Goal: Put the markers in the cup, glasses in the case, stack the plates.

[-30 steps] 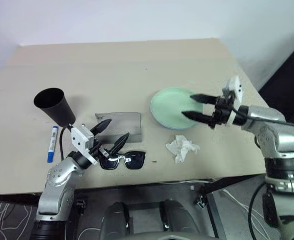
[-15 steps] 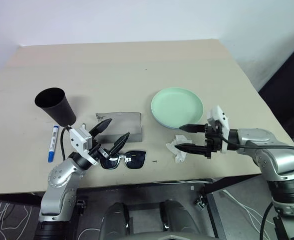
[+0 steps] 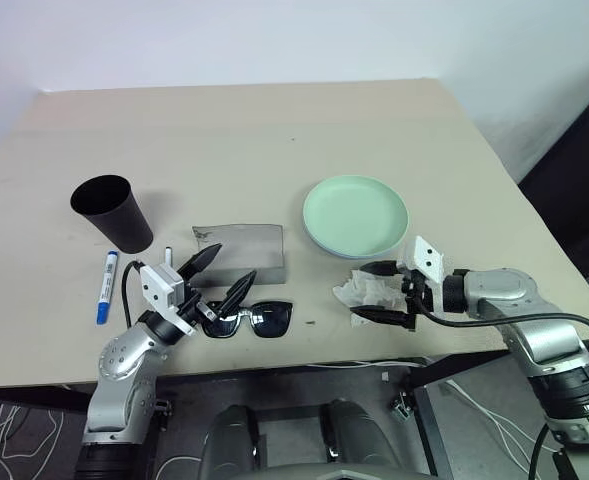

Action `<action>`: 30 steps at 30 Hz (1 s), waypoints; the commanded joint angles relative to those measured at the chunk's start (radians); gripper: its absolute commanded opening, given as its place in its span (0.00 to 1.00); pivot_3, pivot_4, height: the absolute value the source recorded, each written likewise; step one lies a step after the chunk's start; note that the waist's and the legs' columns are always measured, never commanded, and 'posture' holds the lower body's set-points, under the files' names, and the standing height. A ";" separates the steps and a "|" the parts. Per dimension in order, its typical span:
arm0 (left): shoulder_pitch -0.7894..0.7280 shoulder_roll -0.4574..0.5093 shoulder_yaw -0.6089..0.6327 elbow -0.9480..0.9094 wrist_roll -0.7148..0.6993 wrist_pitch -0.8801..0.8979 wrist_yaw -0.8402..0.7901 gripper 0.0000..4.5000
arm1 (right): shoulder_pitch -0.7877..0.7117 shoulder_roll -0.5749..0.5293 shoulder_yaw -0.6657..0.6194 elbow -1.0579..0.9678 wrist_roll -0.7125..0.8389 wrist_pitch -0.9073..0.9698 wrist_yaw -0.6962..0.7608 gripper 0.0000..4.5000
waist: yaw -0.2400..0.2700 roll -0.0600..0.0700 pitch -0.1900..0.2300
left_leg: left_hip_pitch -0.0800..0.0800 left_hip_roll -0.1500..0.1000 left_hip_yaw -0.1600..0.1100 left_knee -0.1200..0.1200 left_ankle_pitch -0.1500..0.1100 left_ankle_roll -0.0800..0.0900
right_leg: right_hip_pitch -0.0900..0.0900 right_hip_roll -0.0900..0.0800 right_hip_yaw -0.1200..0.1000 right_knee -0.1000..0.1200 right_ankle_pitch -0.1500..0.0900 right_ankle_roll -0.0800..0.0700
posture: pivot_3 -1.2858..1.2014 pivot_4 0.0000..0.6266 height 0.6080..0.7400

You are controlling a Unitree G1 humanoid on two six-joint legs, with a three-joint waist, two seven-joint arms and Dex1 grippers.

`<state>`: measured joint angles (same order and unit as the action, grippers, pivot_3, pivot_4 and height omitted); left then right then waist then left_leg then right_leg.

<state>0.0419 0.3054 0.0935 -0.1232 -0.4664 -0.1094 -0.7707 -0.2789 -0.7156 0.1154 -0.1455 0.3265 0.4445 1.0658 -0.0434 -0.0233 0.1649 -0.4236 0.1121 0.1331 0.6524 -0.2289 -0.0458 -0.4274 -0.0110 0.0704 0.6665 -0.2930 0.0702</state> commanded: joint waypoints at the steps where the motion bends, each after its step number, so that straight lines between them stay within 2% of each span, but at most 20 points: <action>1: -0.001 -0.003 0.019 0.015 -0.012 -0.044 -0.023 1.00 | -0.006 0.019 0.002 0.019 -0.012 -0.044 -0.005 0.91 | -0.001 0.000 0.000 | 0.000 0.000 0.000 0.000 0.000 0.000 | 0.000 0.000 0.000 0.000 0.000 0.000 | 0.52 0.24 0.89; 3: -0.001 -0.004 0.022 0.023 -0.016 -0.052 -0.029 1.00 | -0.009 0.026 0.002 0.030 -0.018 -0.056 -0.006 0.80 | 0.000 0.000 0.000 | 0.000 0.000 0.000 0.000 0.000 0.000 | 0.000 0.000 0.000 0.000 0.000 0.000 | 0.52 0.24 0.89; 13: 0.001 -0.007 0.009 -0.023 -0.013 -0.032 0.000 1.00 | -0.001 0.038 0.004 0.025 -0.009 -0.084 0.013 0.01 | 0.000 0.000 0.000 | 0.000 0.000 0.000 0.000 0.000 0.000 | 0.000 0.000 0.000 0.000 0.000 0.000 | 0.52 0.24 0.89; 20: -0.005 -0.001 0.018 -0.012 -0.011 -0.039 0.002 1.00 | -0.062 0.055 -0.083 -0.010 0.125 -0.030 0.023 0.00 | -0.001 0.000 0.000 | 0.000 0.000 0.000 0.000 0.000 0.000 | 0.000 0.000 0.000 0.000 0.000 0.000 | 0.52 0.24 0.89; 24: 0.003 0.003 0.022 -0.025 -0.011 -0.038 0.011 1.00 | -0.198 0.103 -0.166 0.046 0.213 0.050 -0.047 0.00 | -0.002 0.000 0.000 | 0.000 0.000 0.000 0.000 0.000 0.000 | 0.000 0.000 0.000 0.000 0.000 0.000 | 0.52 0.24 0.89; 30: 0.006 -0.002 0.025 -0.020 -0.008 -0.043 0.018 1.00 | -0.355 0.172 -0.157 0.266 0.147 0.037 -0.147 0.00 | 0.003 -0.001 -0.001 | 0.000 0.000 0.000 0.000 0.000 0.000 | 0.000 0.000 0.000 0.000 0.000 -0.001 | 0.52 0.24 0.89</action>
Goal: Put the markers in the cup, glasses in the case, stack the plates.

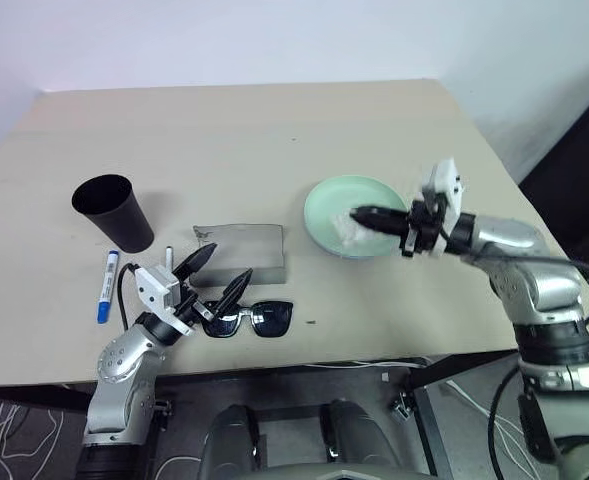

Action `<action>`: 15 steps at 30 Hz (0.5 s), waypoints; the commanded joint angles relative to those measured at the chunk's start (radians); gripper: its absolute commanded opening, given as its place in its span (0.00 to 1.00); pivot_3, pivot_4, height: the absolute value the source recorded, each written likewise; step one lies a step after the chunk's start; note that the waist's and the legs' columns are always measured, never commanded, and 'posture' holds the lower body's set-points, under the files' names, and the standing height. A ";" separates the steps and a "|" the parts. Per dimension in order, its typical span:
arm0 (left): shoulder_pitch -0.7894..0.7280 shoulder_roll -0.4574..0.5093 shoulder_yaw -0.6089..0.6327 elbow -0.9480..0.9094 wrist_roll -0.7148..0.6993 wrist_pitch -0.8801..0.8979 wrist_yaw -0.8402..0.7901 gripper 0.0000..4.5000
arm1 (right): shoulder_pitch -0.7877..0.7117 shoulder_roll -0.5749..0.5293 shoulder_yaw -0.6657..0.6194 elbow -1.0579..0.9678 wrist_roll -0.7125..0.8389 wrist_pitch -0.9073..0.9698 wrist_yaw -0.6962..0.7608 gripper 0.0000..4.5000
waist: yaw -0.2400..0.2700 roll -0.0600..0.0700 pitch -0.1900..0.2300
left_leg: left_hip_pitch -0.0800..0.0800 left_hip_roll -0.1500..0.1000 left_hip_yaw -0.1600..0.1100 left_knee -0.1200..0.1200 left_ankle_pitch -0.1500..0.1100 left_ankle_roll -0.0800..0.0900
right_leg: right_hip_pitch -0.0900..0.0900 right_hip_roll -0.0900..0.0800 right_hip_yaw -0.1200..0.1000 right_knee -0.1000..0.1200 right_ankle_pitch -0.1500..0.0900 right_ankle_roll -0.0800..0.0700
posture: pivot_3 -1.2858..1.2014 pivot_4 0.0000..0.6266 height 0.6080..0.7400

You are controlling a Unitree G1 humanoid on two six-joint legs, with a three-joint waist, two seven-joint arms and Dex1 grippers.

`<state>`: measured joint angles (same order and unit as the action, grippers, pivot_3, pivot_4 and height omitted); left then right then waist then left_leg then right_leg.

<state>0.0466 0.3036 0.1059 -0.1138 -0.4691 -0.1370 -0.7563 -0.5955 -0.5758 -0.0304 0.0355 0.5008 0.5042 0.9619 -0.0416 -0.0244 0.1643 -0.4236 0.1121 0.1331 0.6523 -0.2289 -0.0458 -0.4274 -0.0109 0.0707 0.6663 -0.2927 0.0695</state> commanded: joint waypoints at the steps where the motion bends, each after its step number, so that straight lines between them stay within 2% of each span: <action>1: 0.002 -0.001 0.012 -0.029 -0.004 -0.016 0.005 1.00 | -0.058 0.048 -0.008 0.122 -0.038 -0.029 -0.055 0.00 | 0.000 0.000 0.000 | 0.000 0.000 0.000 0.000 0.000 0.000 | 0.000 0.000 0.000 0.000 0.000 0.000 | 0.52 0.24 0.89; 5: 0.001 -0.005 0.012 -0.032 -0.001 -0.019 0.012 1.00 | -0.153 0.126 0.018 0.302 -0.079 -0.030 -0.091 0.00 | -0.005 0.000 0.000 | -0.001 0.000 0.001 0.000 0.000 0.000 | -0.001 0.000 0.000 0.000 0.001 0.002 | 0.52 0.24 0.89; 8: 0.002 -0.006 0.016 -0.025 -0.004 -0.025 0.009 1.00 | -0.180 0.159 0.030 0.379 -0.123 -0.102 -0.088 0.00 | -0.003 0.001 0.000 | -0.001 0.000 0.001 -0.001 0.000 0.000 | -0.002 0.001 0.000 0.001 0.002 0.003 | 0.52 0.24 0.89; 11: -0.001 -0.008 0.019 -0.012 -0.004 -0.035 0.004 1.00 | -0.195 0.193 0.001 0.440 -0.104 -0.136 -0.061 0.00 | -0.002 0.001 0.000 | -0.001 0.000 0.001 -0.001 0.000 0.000 | -0.002 0.000 0.000 0.000 0.002 0.003 | 0.52 0.24 0.89; 12: -0.002 -0.009 0.018 -0.007 -0.003 -0.037 0.003 1.00 | -0.195 0.202 -0.005 0.450 -0.103 -0.155 -0.057 0.11 | -0.001 0.001 0.000 | -0.001 0.000 0.001 -0.001 0.000 0.000 | -0.002 0.000 0.000 0.000 0.002 0.004 | 0.52 0.24 0.89; 15: 0.004 -0.022 -0.003 -0.055 0.011 -0.020 0.032 1.00 | -0.170 0.225 -0.014 0.438 -0.108 -0.232 -0.053 0.31 | -0.001 0.001 0.000 | -0.002 0.000 0.001 -0.001 0.000 0.000 | -0.002 0.000 0.000 0.000 0.002 0.004 | 0.52 0.24 0.89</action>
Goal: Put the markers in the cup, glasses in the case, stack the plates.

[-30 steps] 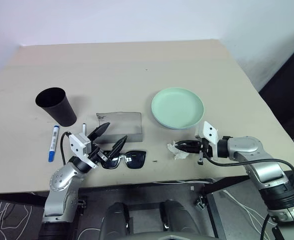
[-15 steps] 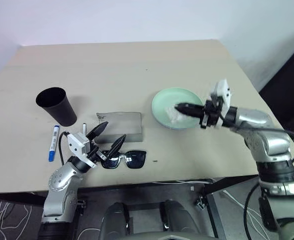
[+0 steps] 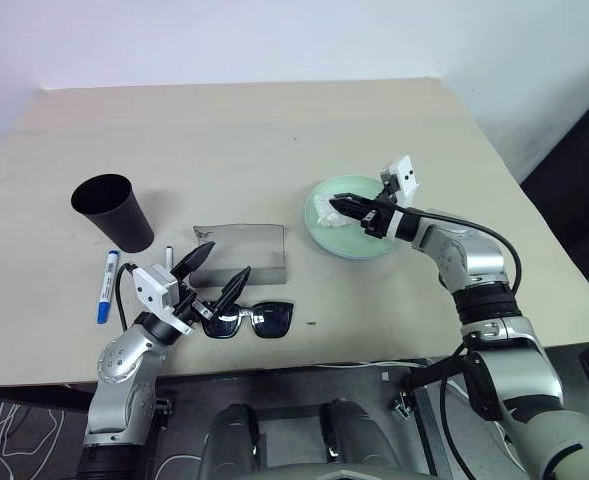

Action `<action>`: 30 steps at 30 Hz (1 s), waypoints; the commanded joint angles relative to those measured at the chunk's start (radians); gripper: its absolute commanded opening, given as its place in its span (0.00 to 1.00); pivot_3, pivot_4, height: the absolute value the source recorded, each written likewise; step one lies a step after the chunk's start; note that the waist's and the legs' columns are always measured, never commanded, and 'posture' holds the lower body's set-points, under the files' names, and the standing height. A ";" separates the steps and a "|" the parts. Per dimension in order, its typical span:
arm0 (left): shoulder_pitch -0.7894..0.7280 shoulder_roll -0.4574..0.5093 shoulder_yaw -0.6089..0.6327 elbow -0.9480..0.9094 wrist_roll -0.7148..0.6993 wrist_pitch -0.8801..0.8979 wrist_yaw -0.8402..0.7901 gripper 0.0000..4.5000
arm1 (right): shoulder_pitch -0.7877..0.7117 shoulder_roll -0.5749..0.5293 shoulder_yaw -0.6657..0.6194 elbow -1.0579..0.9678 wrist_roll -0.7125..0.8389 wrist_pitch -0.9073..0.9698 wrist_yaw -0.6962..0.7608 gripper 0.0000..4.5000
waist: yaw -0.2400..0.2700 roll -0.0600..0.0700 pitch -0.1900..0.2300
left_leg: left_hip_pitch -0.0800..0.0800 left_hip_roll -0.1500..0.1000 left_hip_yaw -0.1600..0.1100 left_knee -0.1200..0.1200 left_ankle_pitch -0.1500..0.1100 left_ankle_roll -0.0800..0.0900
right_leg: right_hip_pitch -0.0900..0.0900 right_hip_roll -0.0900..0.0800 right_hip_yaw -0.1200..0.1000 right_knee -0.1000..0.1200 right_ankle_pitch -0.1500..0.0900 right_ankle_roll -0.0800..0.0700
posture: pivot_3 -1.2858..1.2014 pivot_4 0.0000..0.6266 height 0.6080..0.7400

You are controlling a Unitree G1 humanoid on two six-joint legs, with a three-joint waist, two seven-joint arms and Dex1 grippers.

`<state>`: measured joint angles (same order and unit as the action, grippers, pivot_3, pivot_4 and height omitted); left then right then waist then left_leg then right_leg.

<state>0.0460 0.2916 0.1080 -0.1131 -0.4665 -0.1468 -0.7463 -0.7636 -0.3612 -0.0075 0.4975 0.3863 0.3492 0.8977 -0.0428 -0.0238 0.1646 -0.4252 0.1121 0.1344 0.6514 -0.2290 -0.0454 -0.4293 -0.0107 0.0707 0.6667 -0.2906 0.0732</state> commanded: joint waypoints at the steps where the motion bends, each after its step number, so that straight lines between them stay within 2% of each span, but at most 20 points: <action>1: 0.005 -0.013 -0.012 -0.069 0.014 -0.005 0.033 1.00 | 0.005 0.014 -0.035 -0.025 0.003 -0.088 0.014 0.38 | -0.001 0.000 0.000 | 0.000 0.000 0.000 0.000 0.000 0.000 | 0.000 0.000 0.000 0.000 0.000 0.000 | 0.52 0.24 0.89; 9: -0.006 -0.017 -0.024 -0.093 0.023 0.015 0.062 1.00 | 0.063 0.032 -0.042 -0.064 0.006 -0.144 0.006 1.00 | -0.001 0.000 0.000 | 0.000 0.000 0.000 0.000 0.000 0.000 | 0.000 0.000 0.000 0.000 0.000 0.000 | 0.52 0.24 0.89; 13: -0.009 -0.012 -0.024 -0.124 0.017 0.041 0.078 1.00 | 0.106 0.035 -0.043 -0.162 0.031 -0.098 -0.005 1.00 | -0.002 0.000 0.000 | 0.000 0.000 0.000 0.000 0.000 0.000 | 0.000 0.000 0.000 0.000 0.000 0.000 | 0.52 0.24 0.89; 20: 0.009 0.008 0.012 -0.192 -0.007 0.087 0.104 1.00 | 0.241 0.003 0.047 -0.524 0.168 0.212 0.047 1.00 | -0.002 0.000 0.000 | 0.000 0.000 -0.001 -0.002 0.000 0.000 | 0.000 0.000 0.000 0.000 0.000 0.000 | 0.52 0.24 0.89; 26: 0.054 0.035 0.066 -0.245 -0.047 0.108 0.120 1.00 | 0.226 -0.048 0.143 -0.633 0.219 0.442 0.067 1.00 | -0.002 0.000 0.000 | 0.001 0.000 -0.001 0.000 0.000 0.000 | 0.000 -0.001 0.000 0.000 -0.002 -0.004 | 0.52 0.24 0.89; 30: 0.108 0.065 0.130 -0.285 -0.072 0.121 0.128 1.00 | 0.199 -0.047 0.167 -0.617 0.225 0.486 0.081 1.00 | -0.003 0.000 0.000 | 0.001 0.000 -0.001 -0.001 0.000 0.000 | 0.000 -0.001 0.000 0.000 -0.002 -0.004 | 0.52 0.24 0.89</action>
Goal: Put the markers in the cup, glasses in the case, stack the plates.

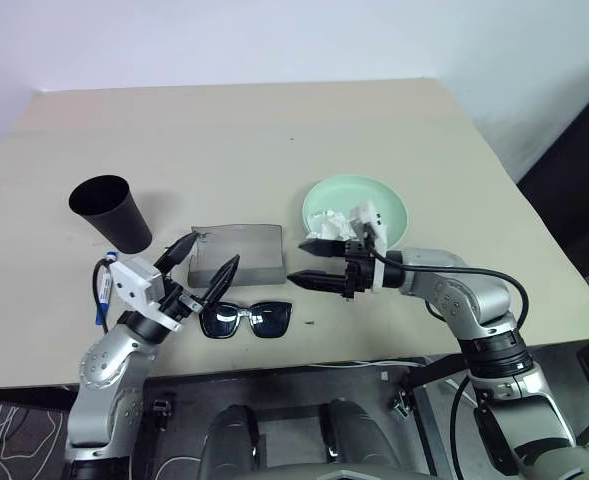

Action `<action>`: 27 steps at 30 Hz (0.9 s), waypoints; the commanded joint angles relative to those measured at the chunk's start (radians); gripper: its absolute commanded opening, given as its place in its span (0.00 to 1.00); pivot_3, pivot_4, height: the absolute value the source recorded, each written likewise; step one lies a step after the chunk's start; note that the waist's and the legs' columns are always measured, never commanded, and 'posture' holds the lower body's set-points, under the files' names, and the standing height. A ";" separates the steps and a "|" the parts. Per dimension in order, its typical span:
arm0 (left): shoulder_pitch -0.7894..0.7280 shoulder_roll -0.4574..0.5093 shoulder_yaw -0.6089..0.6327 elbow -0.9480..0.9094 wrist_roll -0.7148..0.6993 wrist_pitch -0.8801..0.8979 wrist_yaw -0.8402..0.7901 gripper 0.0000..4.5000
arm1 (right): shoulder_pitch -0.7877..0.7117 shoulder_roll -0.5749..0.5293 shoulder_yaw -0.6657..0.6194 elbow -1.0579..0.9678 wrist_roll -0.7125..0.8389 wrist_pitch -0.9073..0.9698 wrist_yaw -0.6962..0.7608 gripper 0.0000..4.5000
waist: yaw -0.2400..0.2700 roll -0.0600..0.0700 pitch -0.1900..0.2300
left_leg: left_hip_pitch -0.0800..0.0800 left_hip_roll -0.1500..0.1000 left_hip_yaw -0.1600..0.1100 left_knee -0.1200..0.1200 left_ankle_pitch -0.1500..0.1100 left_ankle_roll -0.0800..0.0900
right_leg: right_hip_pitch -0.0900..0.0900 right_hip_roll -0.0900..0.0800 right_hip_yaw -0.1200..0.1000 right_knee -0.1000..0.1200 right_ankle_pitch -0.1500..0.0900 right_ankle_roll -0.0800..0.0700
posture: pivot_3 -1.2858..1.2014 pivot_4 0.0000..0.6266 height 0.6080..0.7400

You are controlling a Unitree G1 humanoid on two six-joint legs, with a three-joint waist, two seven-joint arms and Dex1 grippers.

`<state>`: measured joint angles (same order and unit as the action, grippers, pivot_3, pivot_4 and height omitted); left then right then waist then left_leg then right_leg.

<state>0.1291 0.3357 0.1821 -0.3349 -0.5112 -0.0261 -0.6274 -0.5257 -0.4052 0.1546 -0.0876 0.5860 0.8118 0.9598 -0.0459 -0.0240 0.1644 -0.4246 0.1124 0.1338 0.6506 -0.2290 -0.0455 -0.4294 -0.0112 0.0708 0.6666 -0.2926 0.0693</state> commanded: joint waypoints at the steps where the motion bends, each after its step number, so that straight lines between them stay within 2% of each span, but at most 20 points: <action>1: 0.039 0.029 0.076 -0.069 -0.035 0.001 0.011 1.00 | -0.046 -0.006 0.018 -0.024 0.022 0.033 0.029 1.00 | 0.000 0.000 0.000 | 0.000 0.000 0.000 0.000 0.000 0.000 | 0.000 0.000 0.000 0.000 0.000 0.000 | 0.52 0.24 0.89; 6: 0.091 0.047 0.154 -0.079 -0.073 0.002 0.021 1.00 | -0.088 -0.006 0.093 0.014 -0.004 0.031 0.089 1.00 | 0.000 0.000 0.000 | 0.000 0.000 0.000 0.000 0.000 0.000 | -0.001 0.000 0.000 0.000 0.000 0.000 | 0.52 0.24 0.89; 12: 0.112 0.032 0.180 -0.078 -0.070 -0.012 0.043 1.00 | -0.157 -0.012 0.181 0.079 -0.037 0.036 0.176 1.00 | 0.001 0.000 0.000 | -0.001 0.000 0.000 0.000 0.000 0.000 | -0.001 0.000 0.000 0.000 0.000 0.000 | 0.52 0.24 0.89; 16: 0.147 -0.003 0.193 -0.077 -0.067 -0.042 0.060 1.00 | -0.230 0.028 0.255 0.167 -0.087 0.007 0.228 1.00 | -0.005 0.000 0.000 | -0.001 0.000 0.001 -0.001 0.000 0.000 | -0.002 0.000 0.000 0.000 0.000 -0.001 | 0.52 0.24 0.89; 22: 0.171 -0.074 0.182 -0.055 -0.024 -0.121 0.086 1.00 | -0.290 0.103 0.284 0.283 -0.133 -0.038 0.265 1.00 | -0.005 -0.001 0.000 | -0.002 0.000 0.001 -0.002 0.000 0.000 | -0.003 0.000 0.000 -0.001 0.000 -0.001 | 0.52 0.24 0.89; 27: 0.197 -0.089 0.189 -0.040 -0.018 -0.151 0.082 1.00 | -0.333 0.149 0.310 0.375 -0.187 -0.077 0.295 1.00 | -0.005 -0.001 0.000 | -0.002 0.000 0.001 -0.001 0.000 0.000 | -0.003 0.000 0.000 -0.001 0.000 -0.001 | 0.52 0.24 0.89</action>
<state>0.3168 0.2445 0.3488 -0.3642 -0.5317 -0.1473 -0.5428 -0.8274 -0.2661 0.4647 0.2795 0.4066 0.7556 1.2358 -0.0513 -0.0251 0.1640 -0.4264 0.1124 0.1347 0.6494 -0.2292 -0.0456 -0.4325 -0.0116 0.0708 0.6658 -0.2928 0.0685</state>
